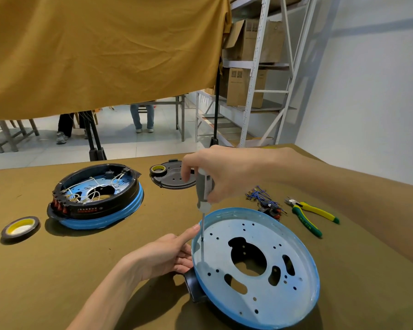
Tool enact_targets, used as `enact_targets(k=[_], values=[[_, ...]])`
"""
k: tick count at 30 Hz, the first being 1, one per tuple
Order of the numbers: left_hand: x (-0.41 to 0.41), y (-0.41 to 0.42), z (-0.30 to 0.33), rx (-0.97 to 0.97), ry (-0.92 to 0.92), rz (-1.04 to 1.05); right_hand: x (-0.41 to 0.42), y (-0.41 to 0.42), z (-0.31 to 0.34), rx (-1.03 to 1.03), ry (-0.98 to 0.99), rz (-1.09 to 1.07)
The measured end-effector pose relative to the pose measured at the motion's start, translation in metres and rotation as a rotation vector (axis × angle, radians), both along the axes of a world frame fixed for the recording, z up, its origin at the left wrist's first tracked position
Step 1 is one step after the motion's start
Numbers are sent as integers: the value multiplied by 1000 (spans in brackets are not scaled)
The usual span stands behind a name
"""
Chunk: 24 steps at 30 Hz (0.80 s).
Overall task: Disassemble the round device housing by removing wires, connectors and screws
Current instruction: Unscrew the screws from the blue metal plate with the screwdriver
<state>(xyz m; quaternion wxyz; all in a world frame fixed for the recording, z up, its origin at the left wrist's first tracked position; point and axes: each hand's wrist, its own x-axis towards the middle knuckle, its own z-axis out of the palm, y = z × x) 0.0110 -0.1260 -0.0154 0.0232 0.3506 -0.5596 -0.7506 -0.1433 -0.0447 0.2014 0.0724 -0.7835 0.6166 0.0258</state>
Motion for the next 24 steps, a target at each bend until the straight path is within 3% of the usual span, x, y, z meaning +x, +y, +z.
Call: enact_targets(k=[6, 10, 13, 20, 24], values=[[0, 0, 0, 4, 13, -11, 5, 1, -8, -236, 245, -55], [-1, 2, 1, 7, 17, 2, 2, 1, 1, -25, 36, 7], [-2, 3, 1, 1, 7, 0, -1, 3, 6, 49, 5, 34], [0, 3, 2, -5, 16, -18, -2, 3, 9, 44, 30, 89], [0, 2, 2, -12, 11, -14, -1, 0, -2, -116, 165, -30]])
